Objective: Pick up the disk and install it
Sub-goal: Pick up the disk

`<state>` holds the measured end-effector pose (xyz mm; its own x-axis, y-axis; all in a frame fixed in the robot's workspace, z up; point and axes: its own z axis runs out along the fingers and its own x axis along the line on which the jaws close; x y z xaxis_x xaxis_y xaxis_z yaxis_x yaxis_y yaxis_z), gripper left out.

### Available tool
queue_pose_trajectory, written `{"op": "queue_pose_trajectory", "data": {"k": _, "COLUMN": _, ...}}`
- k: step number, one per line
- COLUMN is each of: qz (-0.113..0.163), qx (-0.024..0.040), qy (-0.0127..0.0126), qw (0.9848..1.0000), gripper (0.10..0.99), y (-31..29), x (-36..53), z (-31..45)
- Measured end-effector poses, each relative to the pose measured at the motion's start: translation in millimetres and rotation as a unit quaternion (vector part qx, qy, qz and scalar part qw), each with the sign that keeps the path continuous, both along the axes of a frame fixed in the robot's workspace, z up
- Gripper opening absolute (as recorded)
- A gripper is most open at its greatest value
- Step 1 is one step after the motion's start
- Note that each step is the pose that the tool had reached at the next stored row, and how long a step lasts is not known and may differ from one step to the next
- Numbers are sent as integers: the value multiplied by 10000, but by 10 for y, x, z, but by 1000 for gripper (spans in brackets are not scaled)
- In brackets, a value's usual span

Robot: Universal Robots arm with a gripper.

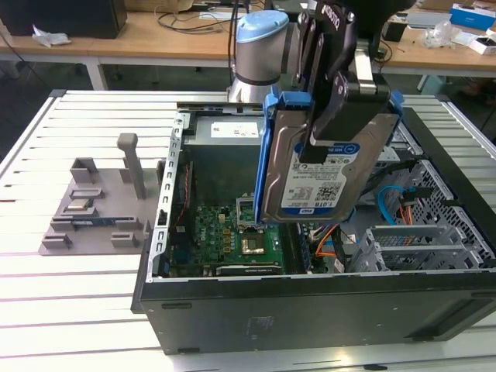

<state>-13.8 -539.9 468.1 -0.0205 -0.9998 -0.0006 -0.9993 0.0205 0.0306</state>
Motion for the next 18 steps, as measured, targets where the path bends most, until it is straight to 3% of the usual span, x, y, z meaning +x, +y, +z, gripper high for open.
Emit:
{"op": "queue_pose_trajectory", "data": {"k": 13, "qz": 0, "qx": 0, "qy": 0, "qw": 10000, "gripper": 365, "y": -188, "x": 1, "z": -3}}
{"op": "queue_pose_trajectory", "data": {"k": 18, "qz": 0, "qx": 0, "qy": 0, "qw": 10000, "gripper": 365, "y": -300, "x": 1, "z": -4}}
